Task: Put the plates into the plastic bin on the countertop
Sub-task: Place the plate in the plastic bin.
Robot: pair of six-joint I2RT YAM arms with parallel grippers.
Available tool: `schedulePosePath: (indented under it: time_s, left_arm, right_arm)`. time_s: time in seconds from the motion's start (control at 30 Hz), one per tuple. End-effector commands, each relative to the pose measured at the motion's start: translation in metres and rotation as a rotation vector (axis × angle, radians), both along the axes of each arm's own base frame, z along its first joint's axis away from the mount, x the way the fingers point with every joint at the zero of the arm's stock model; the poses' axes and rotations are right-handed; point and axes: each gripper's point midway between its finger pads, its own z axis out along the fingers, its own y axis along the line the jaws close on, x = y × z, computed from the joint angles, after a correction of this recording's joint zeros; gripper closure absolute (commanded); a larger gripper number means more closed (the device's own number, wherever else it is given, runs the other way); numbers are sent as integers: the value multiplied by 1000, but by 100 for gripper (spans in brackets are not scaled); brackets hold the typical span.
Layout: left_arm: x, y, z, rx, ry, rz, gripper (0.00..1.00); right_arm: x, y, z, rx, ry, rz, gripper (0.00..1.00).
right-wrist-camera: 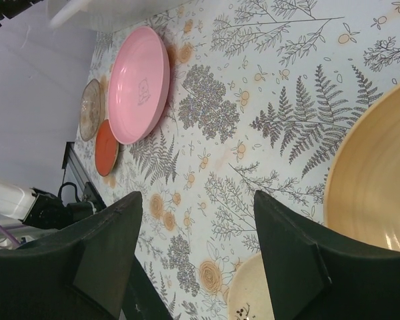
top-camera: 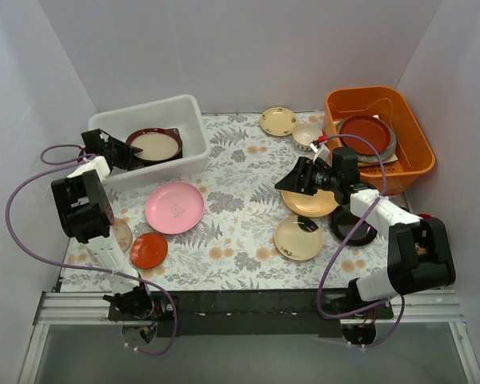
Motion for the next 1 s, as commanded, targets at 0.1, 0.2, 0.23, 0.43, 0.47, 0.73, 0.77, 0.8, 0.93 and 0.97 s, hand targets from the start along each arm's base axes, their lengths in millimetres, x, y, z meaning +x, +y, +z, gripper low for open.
schedulePosePath:
  time_s: [0.1, 0.2, 0.23, 0.43, 0.47, 0.73, 0.77, 0.8, 0.93, 0.97]
  left_arm:
    - [9, 7, 47, 97, -112, -19, 55]
    - [7, 10, 51, 118, -115, -10, 49]
    - [7, 11, 54, 125, -119, -8, 47]
    - [5, 16, 63, 161, -107, 11, 42]
    - [5, 18, 66, 166, -107, 17, 42]
    - [3, 13, 76, 159, -87, -18, 36]
    - [2, 11, 78, 160, -89, -33, 36]
    - [4, 8, 83, 153, -103, -55, 36]
    - [6, 7, 86, 162, -85, -93, 34]
    - [5, 5, 88, 160, -85, -105, 34]
  right_arm:
    - [-1, 5, 8, 20, -43, 33, 25]
    - [-1, 4, 7, 22, -37, 32, 25]
    - [-2, 5, 6, 22, -36, 33, 25]
    - [-4, 4, 5, 20, -35, 34, 26]
    - [-4, 4, 5, 21, -35, 34, 26]
    - [-5, 4, 6, 21, -35, 34, 26]
    - [-6, 4, 6, 21, -35, 32, 26]
    - [-6, 4, 7, 21, -38, 32, 26]
    - [-8, 3, 8, 23, -40, 32, 26]
    - [-8, 3, 9, 24, -40, 31, 26]
